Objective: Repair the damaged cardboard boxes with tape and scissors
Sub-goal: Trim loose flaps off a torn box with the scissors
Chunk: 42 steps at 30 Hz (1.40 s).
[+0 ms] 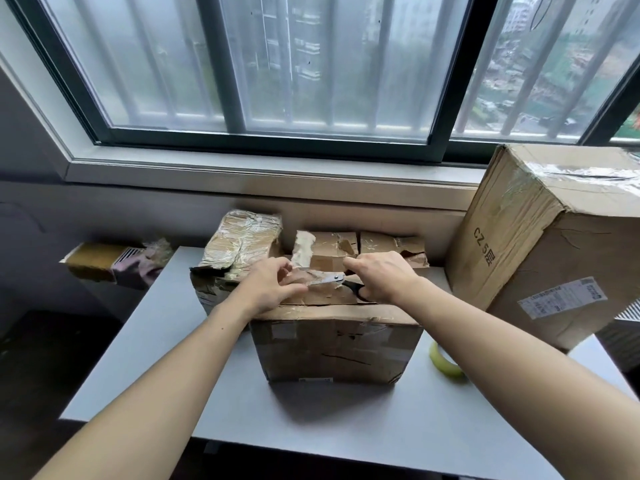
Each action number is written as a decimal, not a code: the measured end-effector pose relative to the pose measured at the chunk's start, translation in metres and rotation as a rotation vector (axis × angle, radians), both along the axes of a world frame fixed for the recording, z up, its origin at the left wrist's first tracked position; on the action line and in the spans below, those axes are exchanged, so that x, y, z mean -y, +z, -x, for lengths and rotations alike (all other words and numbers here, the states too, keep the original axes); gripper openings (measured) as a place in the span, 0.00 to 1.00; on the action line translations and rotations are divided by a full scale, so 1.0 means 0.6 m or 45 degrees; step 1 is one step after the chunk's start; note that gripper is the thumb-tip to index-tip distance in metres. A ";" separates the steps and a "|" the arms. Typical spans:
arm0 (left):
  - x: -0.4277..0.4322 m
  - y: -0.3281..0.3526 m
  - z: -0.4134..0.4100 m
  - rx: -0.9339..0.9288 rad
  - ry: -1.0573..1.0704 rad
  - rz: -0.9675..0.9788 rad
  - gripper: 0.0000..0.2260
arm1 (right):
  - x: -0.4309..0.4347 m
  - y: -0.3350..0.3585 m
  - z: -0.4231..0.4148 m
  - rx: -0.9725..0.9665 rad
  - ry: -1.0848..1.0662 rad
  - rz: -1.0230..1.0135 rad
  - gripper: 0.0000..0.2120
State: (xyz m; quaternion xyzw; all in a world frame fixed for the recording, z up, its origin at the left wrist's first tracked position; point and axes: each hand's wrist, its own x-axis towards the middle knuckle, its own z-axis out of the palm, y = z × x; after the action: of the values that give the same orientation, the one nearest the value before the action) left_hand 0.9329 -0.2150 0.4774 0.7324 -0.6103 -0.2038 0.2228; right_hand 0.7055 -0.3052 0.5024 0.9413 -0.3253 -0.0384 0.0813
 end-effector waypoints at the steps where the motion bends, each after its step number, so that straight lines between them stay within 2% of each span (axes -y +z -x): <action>1: 0.001 -0.008 -0.007 0.060 -0.008 0.015 0.09 | 0.001 -0.001 -0.003 0.011 0.003 -0.002 0.15; 3: 0.000 -0.017 -0.017 0.009 0.041 0.077 0.08 | 0.003 -0.001 -0.010 0.020 0.025 0.012 0.14; 5: -0.002 -0.019 -0.020 -0.055 0.047 0.129 0.11 | 0.005 -0.002 -0.015 0.015 0.047 0.013 0.14; 9: 0.004 -0.021 -0.020 -0.135 -0.007 0.150 0.05 | 0.019 -0.001 -0.019 -0.012 0.103 0.043 0.14; 12: 0.009 -0.026 -0.026 -0.181 -0.031 0.158 0.07 | 0.026 0.007 -0.020 -0.068 0.185 0.097 0.13; 16: 0.016 -0.033 -0.025 -0.207 -0.017 0.198 0.03 | 0.025 0.027 -0.027 -0.158 0.249 0.145 0.14; 21: 0.022 -0.045 -0.021 -0.325 0.064 0.229 0.13 | 0.021 0.036 -0.041 -0.255 0.253 0.110 0.12; 24: 0.022 -0.050 -0.020 -0.347 0.120 0.221 0.08 | 0.021 0.038 -0.042 -0.268 0.253 0.116 0.12; 25: 0.024 -0.052 -0.020 -0.424 0.138 0.225 0.07 | 0.020 0.037 -0.042 -0.257 0.250 0.104 0.12; 28: 0.030 -0.040 -0.019 -0.879 0.291 0.274 0.07 | 0.010 0.024 -0.049 -0.270 0.259 0.056 0.13; 30: 0.037 -0.034 -0.019 -0.978 0.385 0.340 0.06 | 0.004 0.011 -0.054 -0.264 0.229 0.007 0.17; 33: 0.034 -0.030 -0.016 -1.147 0.489 0.314 0.06 | 0.006 0.015 -0.053 -0.176 0.158 0.000 0.11; 36: 0.026 -0.040 -0.028 -1.167 0.636 0.226 0.05 | 0.012 0.029 -0.045 -0.122 0.125 -0.010 0.13; 42: 0.006 -0.040 -0.037 -1.103 0.807 0.133 0.17 | 0.011 0.012 -0.053 -0.118 0.097 -0.019 0.22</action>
State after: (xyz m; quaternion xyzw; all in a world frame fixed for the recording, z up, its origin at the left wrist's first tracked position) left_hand 0.9550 -0.2189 0.4531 0.7174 -0.2208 -0.3795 0.5409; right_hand 0.7371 -0.3117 0.5094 0.9508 -0.2849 -0.0815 0.0906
